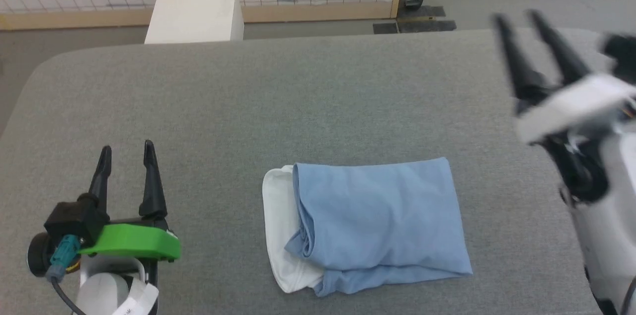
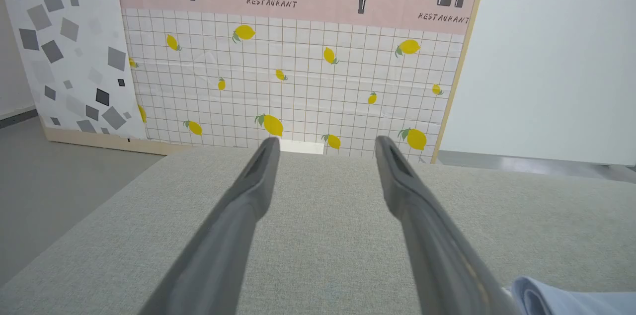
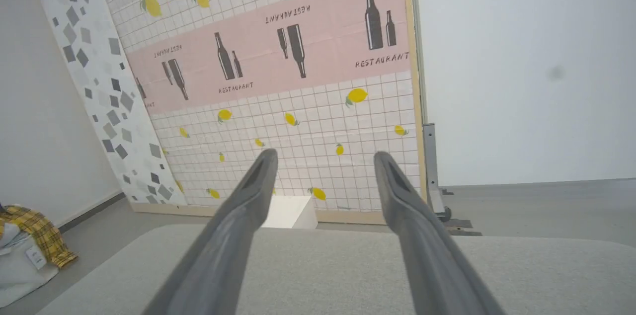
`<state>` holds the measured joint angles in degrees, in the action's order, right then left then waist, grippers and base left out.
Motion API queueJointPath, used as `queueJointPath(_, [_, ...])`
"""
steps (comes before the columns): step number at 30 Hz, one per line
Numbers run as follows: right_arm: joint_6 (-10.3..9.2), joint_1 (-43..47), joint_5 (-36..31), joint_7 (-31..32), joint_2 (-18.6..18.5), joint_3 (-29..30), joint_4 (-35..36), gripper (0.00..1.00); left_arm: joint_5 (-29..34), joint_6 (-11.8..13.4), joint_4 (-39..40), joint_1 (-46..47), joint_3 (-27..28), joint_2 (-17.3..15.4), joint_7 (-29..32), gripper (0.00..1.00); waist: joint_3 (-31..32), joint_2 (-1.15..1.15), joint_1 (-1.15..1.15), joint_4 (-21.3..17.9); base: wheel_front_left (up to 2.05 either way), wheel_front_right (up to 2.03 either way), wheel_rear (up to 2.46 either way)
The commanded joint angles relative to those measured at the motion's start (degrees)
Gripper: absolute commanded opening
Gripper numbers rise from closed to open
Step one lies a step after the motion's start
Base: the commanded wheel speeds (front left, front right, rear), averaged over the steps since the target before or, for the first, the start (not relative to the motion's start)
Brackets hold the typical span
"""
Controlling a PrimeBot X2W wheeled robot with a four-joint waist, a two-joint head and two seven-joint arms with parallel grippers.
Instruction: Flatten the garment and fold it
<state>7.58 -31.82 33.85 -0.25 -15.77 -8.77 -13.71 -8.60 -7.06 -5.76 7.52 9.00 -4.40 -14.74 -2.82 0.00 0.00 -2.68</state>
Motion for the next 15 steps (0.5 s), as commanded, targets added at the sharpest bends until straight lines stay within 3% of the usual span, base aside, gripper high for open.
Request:
queueJointPath(1, [-0.09, 2.43, -1.42, -2.52, 0.83, 2.67, 0.44, 1.0, 0.38, -0.03, -0.39, -1.17, -0.16, 0.03, -0.26, 1.0, 0.66, 0.0, 0.0, -0.4, 0.0, 0.0, 0.0])
queueJointPath(8, [-0.09, 14.38, -9.95, -10.75, 5.44, 14.38, 2.44, 1.0, 0.73, 0.42, -2.77, -1.8, -1.41, 0.34, -0.26, 1.0, 1.78, 0.0, 0.0, -0.08, 0.0, 0.0, 0.0])
queueJointPath(15, [-0.09, 22.31, -16.88, -9.94, 8.32, 17.29, 2.48, 1.0, 0.83, 1.31, -5.9, -1.77, -2.56, 0.51, 0.22, 1.0, 2.13, 0.0, 0.0, 0.4, 0.0, 0.0, 0.0])
